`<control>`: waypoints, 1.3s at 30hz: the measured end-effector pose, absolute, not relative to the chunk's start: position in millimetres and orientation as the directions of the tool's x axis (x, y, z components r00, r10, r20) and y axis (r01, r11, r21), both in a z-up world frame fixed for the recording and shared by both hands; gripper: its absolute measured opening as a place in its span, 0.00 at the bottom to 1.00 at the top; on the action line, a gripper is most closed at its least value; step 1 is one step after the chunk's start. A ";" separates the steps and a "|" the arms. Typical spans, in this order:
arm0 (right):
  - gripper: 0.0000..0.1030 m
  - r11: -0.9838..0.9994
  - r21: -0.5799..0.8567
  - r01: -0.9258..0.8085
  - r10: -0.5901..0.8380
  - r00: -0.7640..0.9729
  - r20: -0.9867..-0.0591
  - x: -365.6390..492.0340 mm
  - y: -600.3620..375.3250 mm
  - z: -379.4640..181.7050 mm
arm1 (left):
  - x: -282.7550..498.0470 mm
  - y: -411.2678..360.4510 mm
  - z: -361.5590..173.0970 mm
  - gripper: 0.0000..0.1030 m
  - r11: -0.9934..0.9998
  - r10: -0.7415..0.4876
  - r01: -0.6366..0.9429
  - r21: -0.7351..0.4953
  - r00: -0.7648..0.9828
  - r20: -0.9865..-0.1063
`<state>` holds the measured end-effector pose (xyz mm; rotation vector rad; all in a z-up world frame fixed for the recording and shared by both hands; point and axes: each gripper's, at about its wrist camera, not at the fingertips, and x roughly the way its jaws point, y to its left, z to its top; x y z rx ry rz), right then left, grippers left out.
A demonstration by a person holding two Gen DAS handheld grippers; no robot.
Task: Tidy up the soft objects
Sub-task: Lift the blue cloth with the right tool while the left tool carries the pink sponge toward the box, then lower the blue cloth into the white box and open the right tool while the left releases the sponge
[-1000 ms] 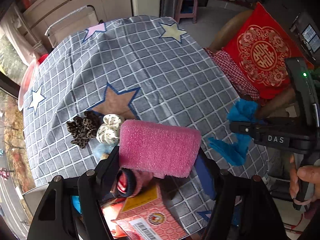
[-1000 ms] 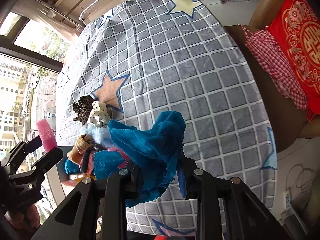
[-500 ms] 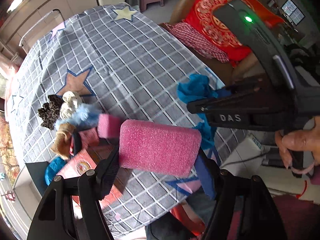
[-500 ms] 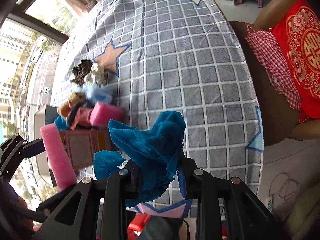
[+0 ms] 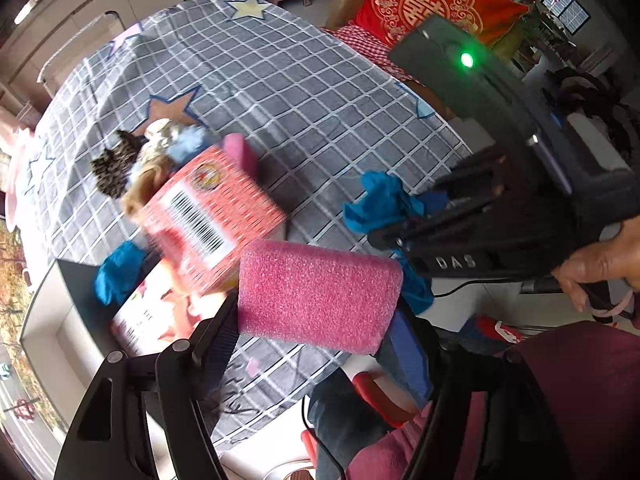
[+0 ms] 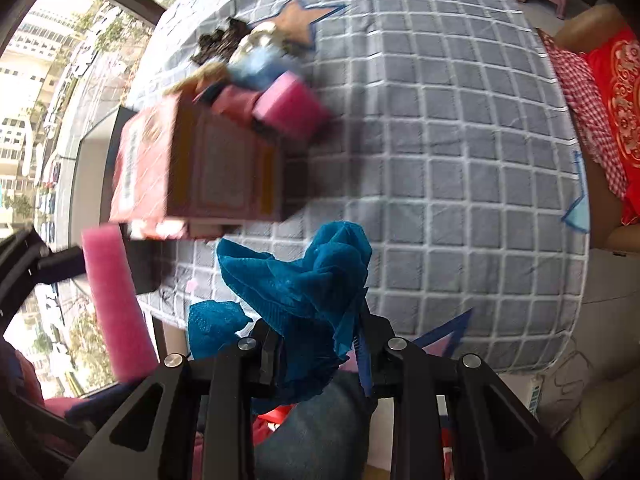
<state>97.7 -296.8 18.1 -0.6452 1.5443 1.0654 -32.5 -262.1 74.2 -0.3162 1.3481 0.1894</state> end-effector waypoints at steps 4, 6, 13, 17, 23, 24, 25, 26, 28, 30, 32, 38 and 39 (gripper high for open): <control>0.28 0.415 0.304 -0.857 0.112 -0.284 -0.952 61.6 -287.3 19.6 | -66.4 -242.8 79.6 0.72 0.924 -0.022 -0.366 -0.110 0.234 -0.972; 0.28 0.393 0.309 -0.866 0.109 -0.290 -0.951 45.1 -280.2 21.9 | -82.7 -232.2 80.9 0.72 0.909 -0.010 -0.402 -0.111 0.244 -0.970; 0.28 0.250 0.313 -0.916 0.072 -0.305 -0.950 -13.4 -248.9 36.7 | -141.9 -193.0 85.9 0.72 0.823 0.054 -0.557 -0.112 0.273 -0.961; 0.28 0.175 0.308 -0.935 0.075 -0.299 -0.951 -37.6 -229.8 46.8 | -174.2 -173.0 85.8 0.72 0.752 0.089 -0.649 -0.117 0.276 -0.957; 0.28 0.107 0.319 -0.942 0.082 -0.311 -0.947 -67.9 -194.9 58.2 | -223.8 -143.5 78.0 0.72 0.640 0.144 -0.761 -0.108 0.256 -0.956; 0.28 0.095 0.320 -0.943 0.084 -0.313 -0.946 -72.9 -188.5 60.1 | -231.5 -139.4 76.3 0.72 0.619 0.152 -0.778 -0.105 0.250 -0.956; 0.28 0.085 0.320 -0.944 0.085 -0.313 -0.946 -76.9 -184.4 61.3 | -240.1 -135.0 74.7 0.72 0.601 0.160 -0.793 -0.102 0.244 -0.956; 0.28 0.073 0.319 -0.945 0.088 -0.313 -0.946 -82.1 -179.3 63.0 | -247.4 -130.9 73.0 0.72 0.581 0.168 -0.808 -0.098 0.237 -0.957; 0.28 0.046 0.318 -0.947 0.088 -0.313 -0.946 -93.0 -168.7 65.4 | -260.6 -124.6 69.9 0.72 0.546 0.187 -0.834 -0.084 0.220 -0.957; 0.28 0.021 0.317 -0.948 0.084 -0.314 -0.946 -103.4 -158.2 66.2 | -271.6 -119.5 66.0 0.72 0.504 0.203 -0.860 -0.074 0.201 -0.958; 0.28 -0.002 0.316 -0.949 0.077 -0.315 -0.946 -114.9 -150.1 63.6 | -283.3 -115.1 62.1 0.72 0.466 0.213 -0.882 -0.068 0.186 -0.959; 0.28 -0.066 0.309 -0.949 0.060 -0.313 -0.948 -142.2 -123.8 65.1 | -307.6 -109.6 47.8 0.72 0.379 0.211 -0.924 -0.050 0.139 -0.968; 0.28 -0.075 0.305 -0.949 0.059 -0.309 -0.949 -145.7 -120.2 64.7 | -310.7 -109.0 46.1 0.72 0.370 0.209 -0.928 -0.049 0.134 -0.969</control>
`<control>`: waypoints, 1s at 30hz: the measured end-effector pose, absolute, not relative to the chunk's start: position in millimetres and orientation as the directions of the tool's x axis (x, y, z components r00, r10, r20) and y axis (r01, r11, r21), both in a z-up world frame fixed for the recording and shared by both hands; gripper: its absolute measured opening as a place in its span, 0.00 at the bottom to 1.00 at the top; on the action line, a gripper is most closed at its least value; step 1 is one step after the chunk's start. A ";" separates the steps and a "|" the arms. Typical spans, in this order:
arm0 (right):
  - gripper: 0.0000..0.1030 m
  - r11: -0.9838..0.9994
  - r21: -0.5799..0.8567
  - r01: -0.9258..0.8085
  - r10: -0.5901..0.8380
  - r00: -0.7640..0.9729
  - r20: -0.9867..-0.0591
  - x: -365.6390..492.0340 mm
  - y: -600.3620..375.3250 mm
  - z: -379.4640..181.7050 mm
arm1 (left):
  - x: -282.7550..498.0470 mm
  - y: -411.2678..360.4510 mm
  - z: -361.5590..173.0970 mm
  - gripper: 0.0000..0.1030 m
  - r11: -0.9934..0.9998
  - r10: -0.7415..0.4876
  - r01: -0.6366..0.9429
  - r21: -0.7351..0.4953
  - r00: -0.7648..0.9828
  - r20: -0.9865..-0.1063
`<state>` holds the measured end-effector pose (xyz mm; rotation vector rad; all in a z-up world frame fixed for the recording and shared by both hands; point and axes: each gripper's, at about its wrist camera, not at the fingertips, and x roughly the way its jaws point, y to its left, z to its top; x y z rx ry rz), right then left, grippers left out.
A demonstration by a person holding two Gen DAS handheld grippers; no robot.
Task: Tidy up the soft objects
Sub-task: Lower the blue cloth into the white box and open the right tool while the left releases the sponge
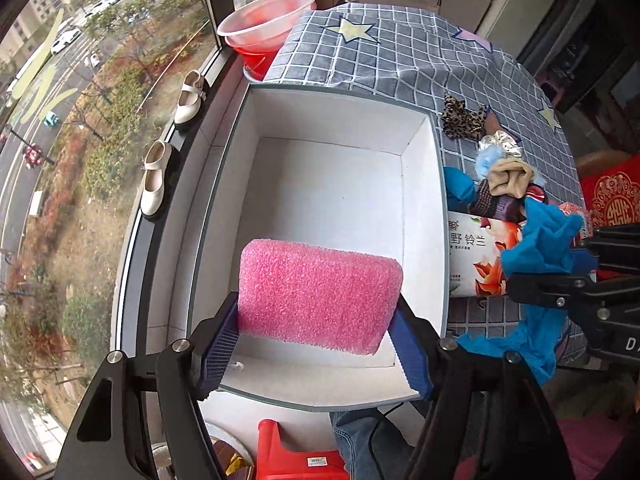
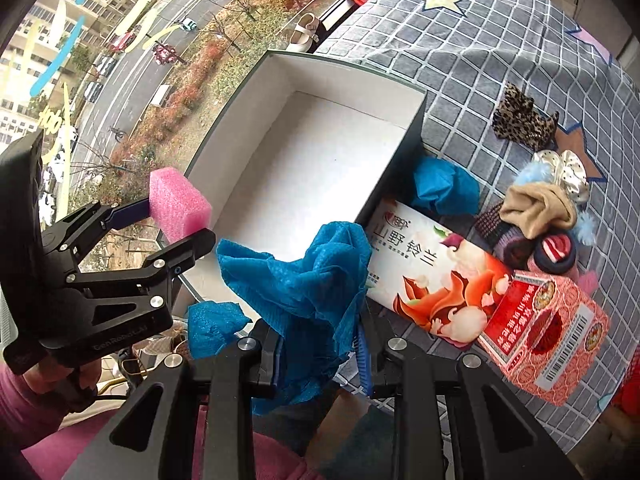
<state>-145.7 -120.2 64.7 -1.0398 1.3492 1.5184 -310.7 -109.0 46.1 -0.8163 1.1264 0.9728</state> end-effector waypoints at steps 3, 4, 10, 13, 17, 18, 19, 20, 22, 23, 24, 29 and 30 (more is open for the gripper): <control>0.28 -0.097 0.295 -0.951 0.055 -0.301 -0.952 -154.8 -110.6 65.4 | -317.7 -107.7 40.6 0.72 0.343 0.203 -0.938 -0.046 0.122 -0.971; 0.28 -0.104 0.291 -0.951 0.053 -0.297 -0.953 -157.5 -108.0 65.2 | -320.0 -107.6 38.8 0.72 0.335 0.202 -0.941 -0.045 0.118 -0.972; 0.28 -0.144 0.283 -0.948 0.040 -0.292 -0.956 -175.6 -98.2 60.8 | -330.9 -108.9 31.7 0.72 0.303 0.189 -0.952 -0.047 0.108 -0.976; 0.28 -0.161 0.284 -0.945 0.030 -0.292 -0.956 -185.0 -96.9 57.0 | -334.5 -110.0 29.3 0.72 0.295 0.184 -0.954 -0.046 0.104 -0.977; 0.28 -0.176 0.281 -0.943 0.024 -0.289 -0.957 -194.2 -92.3 54.0 | -336.4 -109.2 26.5 0.72 0.293 0.178 -0.955 -0.045 0.101 -0.979; 0.28 -0.179 0.280 -0.943 0.024 -0.289 -0.957 -195.4 -90.7 53.1 | -336.9 -109.3 26.0 0.72 0.292 0.176 -0.955 -0.046 0.101 -0.979; 0.28 -0.179 0.279 -0.944 0.024 -0.287 -0.958 -196.3 -88.6 52.0 | -337.1 -109.1 25.5 0.72 0.292 0.175 -0.955 -0.046 0.101 -0.979; 0.28 -0.179 0.278 -0.944 0.024 -0.287 -0.958 -197.2 -87.8 51.9 | -337.4 -109.4 25.0 0.72 0.291 0.174 -0.955 -0.046 0.101 -0.980; 0.28 -0.179 0.277 -0.944 0.024 -0.286 -0.958 -198.1 -85.8 51.8 | -337.2 -109.3 24.0 0.72 0.291 0.171 -0.956 -0.046 0.100 -0.980; 0.28 -0.180 0.277 -0.944 0.025 -0.286 -0.958 -198.3 -85.1 51.8 | -337.0 -109.1 23.4 0.72 0.291 0.170 -0.956 -0.046 0.099 -0.980; 0.28 -0.180 0.276 -0.944 0.026 -0.285 -0.958 -198.7 -84.6 52.0 | -337.1 -108.8 23.0 0.72 0.291 0.169 -0.956 -0.046 0.099 -0.981; 0.28 -0.175 0.275 -0.945 0.021 -0.283 -0.959 -199.7 -81.9 49.0 | -337.5 -107.4 22.2 0.72 0.290 0.164 -0.956 -0.050 0.101 -0.981; 0.28 -0.174 0.275 -0.946 0.019 -0.282 -0.959 -200.2 -81.4 48.2 | -337.8 -107.3 21.9 0.72 0.289 0.162 -0.956 -0.051 0.101 -0.982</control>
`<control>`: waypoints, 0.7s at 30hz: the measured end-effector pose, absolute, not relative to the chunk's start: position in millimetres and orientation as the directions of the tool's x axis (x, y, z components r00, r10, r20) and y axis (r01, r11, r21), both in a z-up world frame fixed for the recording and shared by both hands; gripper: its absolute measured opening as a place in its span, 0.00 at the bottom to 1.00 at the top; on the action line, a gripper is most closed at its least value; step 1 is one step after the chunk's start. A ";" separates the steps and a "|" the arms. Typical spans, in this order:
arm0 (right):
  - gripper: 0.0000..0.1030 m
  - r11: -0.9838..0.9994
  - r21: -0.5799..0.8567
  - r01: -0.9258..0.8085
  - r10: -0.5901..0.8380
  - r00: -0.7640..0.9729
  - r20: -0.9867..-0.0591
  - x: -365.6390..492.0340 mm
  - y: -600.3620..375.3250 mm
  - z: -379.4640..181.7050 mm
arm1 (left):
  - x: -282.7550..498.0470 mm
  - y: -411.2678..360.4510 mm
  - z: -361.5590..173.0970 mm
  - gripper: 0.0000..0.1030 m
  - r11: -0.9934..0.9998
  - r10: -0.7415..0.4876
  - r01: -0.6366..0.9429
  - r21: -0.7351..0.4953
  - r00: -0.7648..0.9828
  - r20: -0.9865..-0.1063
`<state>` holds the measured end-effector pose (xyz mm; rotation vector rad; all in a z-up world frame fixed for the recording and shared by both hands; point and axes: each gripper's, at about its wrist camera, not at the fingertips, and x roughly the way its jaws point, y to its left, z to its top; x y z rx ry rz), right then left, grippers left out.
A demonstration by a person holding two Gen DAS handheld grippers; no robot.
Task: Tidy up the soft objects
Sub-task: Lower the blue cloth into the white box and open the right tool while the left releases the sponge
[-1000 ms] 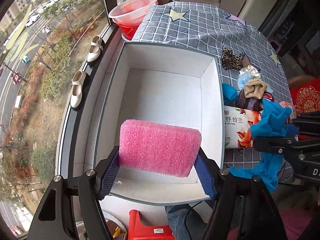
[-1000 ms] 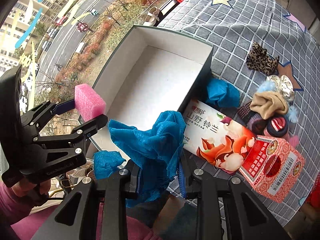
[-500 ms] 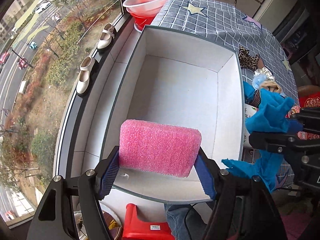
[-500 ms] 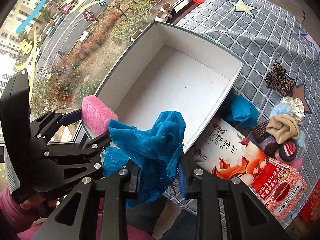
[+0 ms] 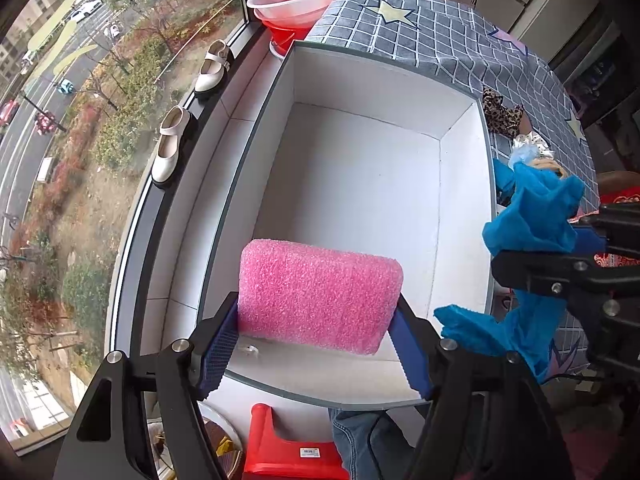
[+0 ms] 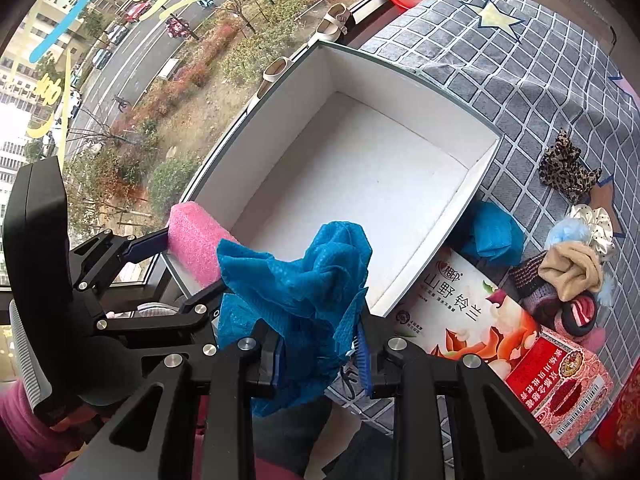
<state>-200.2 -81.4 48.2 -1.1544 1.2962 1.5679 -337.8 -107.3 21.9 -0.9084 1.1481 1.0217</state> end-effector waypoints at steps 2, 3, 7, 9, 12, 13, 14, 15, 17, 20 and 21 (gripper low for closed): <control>0.28 -0.178 0.274 -0.945 0.016 -0.282 -0.959 -202.0 -81.2 47.7 | -339.6 -107.3 21.8 0.72 0.290 0.160 -0.956 -0.052 0.102 -0.982; 0.28 -0.179 0.275 -0.945 0.015 -0.282 -0.959 -203.0 -80.9 47.2 | -339.5 -107.4 21.7 0.72 0.290 0.161 -0.956 -0.051 0.101 -0.982; 0.28 -0.183 0.275 -0.944 0.010 -0.282 -0.959 -206.5 -80.3 45.5 | -339.7 -107.2 20.7 0.72 0.290 0.159 -0.956 -0.051 0.101 -0.982; 0.28 -0.184 0.275 -0.944 0.008 -0.281 -0.960 -207.7 -79.7 44.7 | -340.2 -107.2 20.1 0.72 0.290 0.157 -0.956 -0.051 0.100 -0.982; 0.28 -0.184 0.273 -0.944 0.006 -0.279 -0.960 -208.3 -78.4 43.1 | -340.9 -106.6 18.1 0.72 0.289 0.154 -0.956 -0.051 0.099 -0.983; 0.28 -0.183 0.273 -0.944 0.006 -0.279 -0.960 -208.1 -77.9 42.7 | -341.0 -106.6 17.7 0.72 0.289 0.153 -0.956 -0.051 0.099 -0.983; 0.28 -0.183 0.273 -0.944 0.006 -0.279 -0.960 -208.2 -77.9 42.8 | -340.9 -106.5 17.6 0.72 0.290 0.153 -0.956 -0.052 0.100 -0.983; 0.28 -0.183 0.272 -0.945 0.006 -0.278 -0.961 -208.2 -77.7 42.4 | -341.1 -106.6 17.2 0.72 0.291 0.153 -0.955 -0.050 0.099 -0.983; 0.28 -0.183 0.273 -0.945 0.005 -0.278 -0.960 -208.1 -77.6 42.3 | -340.6 -106.8 16.6 0.72 0.290 0.153 -0.956 -0.048 0.096 -0.984; 0.28 -0.183 0.272 -0.945 0.005 -0.277 -0.961 -208.2 -77.3 42.0 | -340.6 -107.0 15.5 0.72 0.290 0.151 -0.956 -0.046 0.093 -0.984; 0.28 -0.184 0.270 -0.945 0.007 -0.276 -0.961 -208.1 -77.2 41.9 | -340.2 -106.4 14.9 0.72 0.291 0.150 -0.956 -0.045 0.092 -0.984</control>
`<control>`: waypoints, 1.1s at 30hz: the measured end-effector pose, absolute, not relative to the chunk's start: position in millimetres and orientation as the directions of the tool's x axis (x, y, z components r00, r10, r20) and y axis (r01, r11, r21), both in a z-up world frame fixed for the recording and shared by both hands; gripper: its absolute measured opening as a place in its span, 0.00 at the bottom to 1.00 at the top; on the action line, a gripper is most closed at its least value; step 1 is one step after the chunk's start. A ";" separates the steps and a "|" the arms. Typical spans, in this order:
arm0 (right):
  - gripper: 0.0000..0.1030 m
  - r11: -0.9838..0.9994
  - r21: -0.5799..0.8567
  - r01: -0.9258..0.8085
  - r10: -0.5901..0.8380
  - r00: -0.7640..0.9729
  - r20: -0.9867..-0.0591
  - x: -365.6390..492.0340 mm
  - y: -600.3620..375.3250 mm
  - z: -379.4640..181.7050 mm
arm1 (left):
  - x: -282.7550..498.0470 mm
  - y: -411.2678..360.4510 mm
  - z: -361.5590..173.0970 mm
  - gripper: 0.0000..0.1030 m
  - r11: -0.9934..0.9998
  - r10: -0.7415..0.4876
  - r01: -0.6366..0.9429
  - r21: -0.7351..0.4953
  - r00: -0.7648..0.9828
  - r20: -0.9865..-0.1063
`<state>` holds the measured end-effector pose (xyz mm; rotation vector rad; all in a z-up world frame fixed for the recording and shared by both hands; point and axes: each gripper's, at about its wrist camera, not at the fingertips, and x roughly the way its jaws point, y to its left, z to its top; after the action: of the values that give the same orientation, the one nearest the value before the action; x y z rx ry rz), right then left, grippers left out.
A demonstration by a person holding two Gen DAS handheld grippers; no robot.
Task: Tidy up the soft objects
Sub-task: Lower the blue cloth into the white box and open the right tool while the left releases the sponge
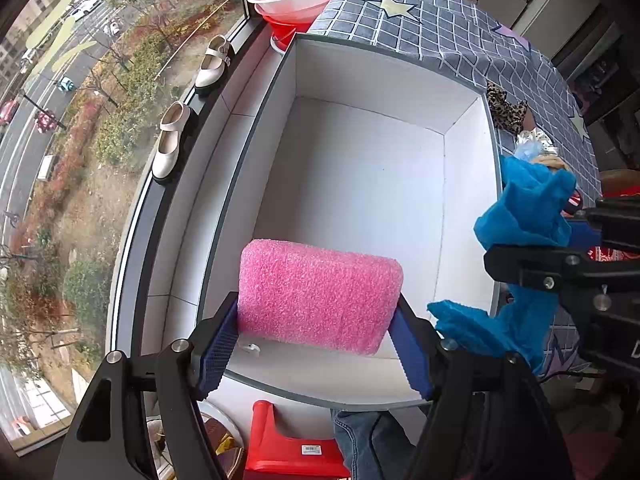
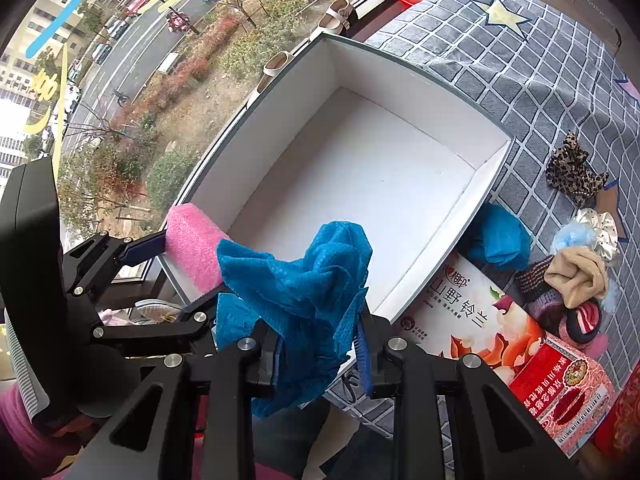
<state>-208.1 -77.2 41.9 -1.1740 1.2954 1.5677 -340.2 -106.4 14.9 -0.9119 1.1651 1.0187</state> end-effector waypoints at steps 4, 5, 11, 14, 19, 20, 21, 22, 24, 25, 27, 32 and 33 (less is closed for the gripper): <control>0.28 -0.181 0.265 -0.947 0.009 -0.271 -0.963 -207.4 -75.7 39.9 | -340.5 -106.6 13.5 0.73 0.291 0.147 -0.956 -0.043 0.089 -0.985; 0.28 -0.180 0.263 -0.948 0.009 -0.269 -0.963 -207.1 -75.2 39.4 | -340.5 -106.5 13.1 0.73 0.292 0.146 -0.955 -0.042 0.088 -0.985; 0.28 -0.185 0.251 -0.950 0.012 -0.258 -0.966 -208.9 -69.7 38.6 | -341.6 -107.7 12.5 0.73 0.296 0.148 -0.954 -0.039 0.086 -0.985; 0.28 -0.188 0.250 -0.950 0.017 -0.258 -0.966 -210.5 -66.8 39.1 | -341.1 -109.8 12.5 0.74 0.309 0.168 -0.951 -0.011 0.066 -0.984; 0.38 -0.175 0.266 -0.948 0.000 -0.270 -0.963 -210.8 -64.8 36.7 | -343.1 -109.4 10.1 0.77 0.291 0.146 -0.955 -0.058 0.104 -0.984; 0.55 -0.168 0.267 -0.949 0.000 -0.271 -0.963 -209.5 -64.8 36.7 | -343.2 -108.2 9.3 0.78 0.278 0.132 -0.958 -0.076 0.116 -0.984; 0.61 -0.161 0.264 -0.951 0.004 -0.269 -0.963 -208.1 -64.1 37.1 | -344.7 -108.0 9.1 0.78 0.266 0.128 -0.959 -0.097 0.135 -0.983; 0.70 -0.154 0.263 -0.953 0.011 -0.267 -0.964 -206.1 -63.1 38.3 | -345.8 -108.0 10.5 0.78 0.256 0.134 -0.960 -0.114 0.152 -0.979; 0.83 -0.140 0.255 -0.957 0.021 -0.260 -0.965 -202.5 -62.8 41.1 | -347.5 -107.6 15.2 0.83 0.244 0.152 -0.959 -0.144 0.184 -0.971; 0.90 -0.130 0.246 -0.961 0.024 -0.251 -0.968 -200.5 -61.7 42.6 | -348.4 -107.3 18.7 0.84 0.236 0.159 -0.957 -0.166 0.207 -0.965; 0.91 -0.106 0.243 -0.964 0.033 -0.247 -0.968 -193.9 -61.3 45.5 | -350.8 -105.9 27.9 0.86 0.220 0.181 -0.951 -0.215 0.257 -0.949; 0.91 -0.030 0.249 -0.968 0.036 -0.250 -0.968 -168.6 -62.3 50.7 | -344.6 -93.9 42.7 0.86 0.214 0.190 -0.936 -0.280 0.321 -0.928; 0.91 -0.010 0.256 -0.967 0.038 -0.256 -0.966 -161.3 -63.6 53.6 | -341.3 -91.2 44.1 0.86 0.218 0.185 -0.934 -0.284 0.326 -0.927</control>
<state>-161.3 -63.6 53.6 -1.0501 1.3644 1.4196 -341.3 -91.2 44.1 -1.0485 0.9083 0.9435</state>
